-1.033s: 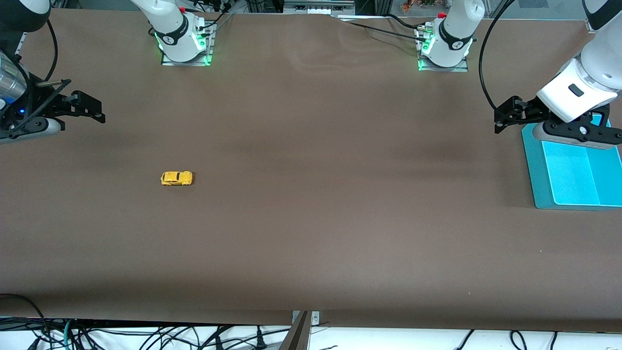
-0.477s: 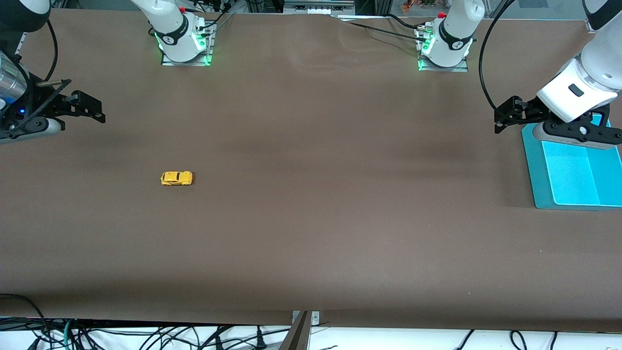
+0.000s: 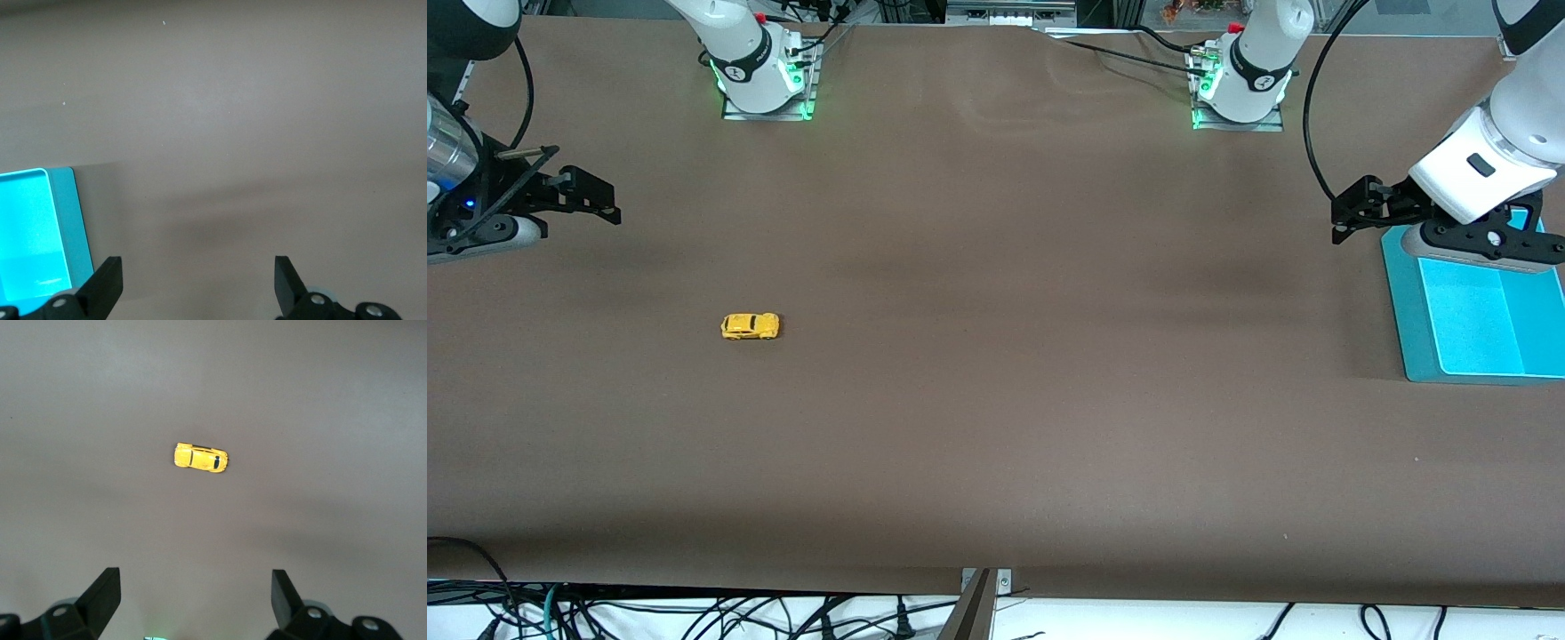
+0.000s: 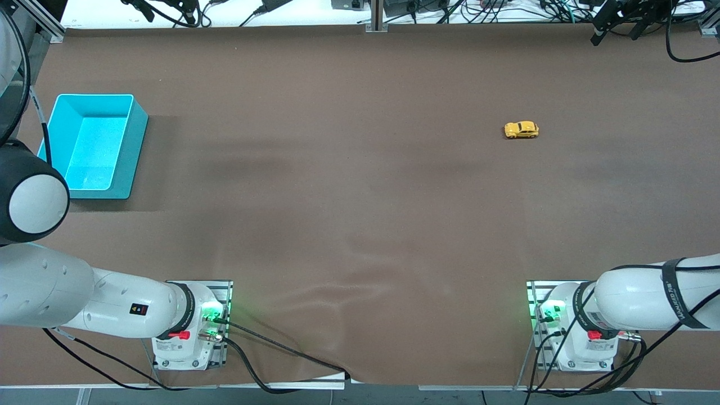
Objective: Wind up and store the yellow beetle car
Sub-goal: 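Reach the right gripper down over the yellow beetle car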
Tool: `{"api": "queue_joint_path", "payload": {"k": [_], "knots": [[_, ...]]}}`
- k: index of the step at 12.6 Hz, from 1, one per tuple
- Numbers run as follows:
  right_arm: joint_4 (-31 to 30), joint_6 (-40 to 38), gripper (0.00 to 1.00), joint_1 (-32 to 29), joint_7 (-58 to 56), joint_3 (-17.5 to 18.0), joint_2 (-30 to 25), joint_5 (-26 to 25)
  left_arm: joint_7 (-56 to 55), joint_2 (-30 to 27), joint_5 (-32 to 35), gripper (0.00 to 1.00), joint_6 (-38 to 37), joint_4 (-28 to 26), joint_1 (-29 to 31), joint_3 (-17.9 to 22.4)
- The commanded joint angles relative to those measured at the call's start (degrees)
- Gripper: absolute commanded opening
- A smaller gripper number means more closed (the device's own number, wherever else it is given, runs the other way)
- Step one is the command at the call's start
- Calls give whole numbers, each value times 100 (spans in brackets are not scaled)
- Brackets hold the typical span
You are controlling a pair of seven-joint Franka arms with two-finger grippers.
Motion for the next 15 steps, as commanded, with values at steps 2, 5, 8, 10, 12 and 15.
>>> {"api": "queue_joint_path", "payload": {"k": [2, 5, 8, 10, 12, 15], "knots": [[-606, 310, 100, -22, -513, 187, -49, -1, -50, 37, -12, 100, -90, 139, -7, 3], [-1326, 1144, 100, -22, -1479, 363, -49, -27, -50, 37, -12, 100, -99, 139, -7, 3], [-2187, 2171, 100, -22, -3129, 486, -57, -62, -50, 37, -12, 100, -90, 139, -7, 3], [-2741, 2927, 100, -31, -4185, 496, 74, -71, -50, 37, -12, 100, -99, 139, -7, 3], [-3225, 3692, 100, -31, -5109, 496, 214, -88, -50, 37, -12, 100, -99, 139, -7, 3], [-3561, 4729, 100, -49, -6366, 496, 635, -97, -50, 37, -12, 100, -90, 139, -7, 3]]}}
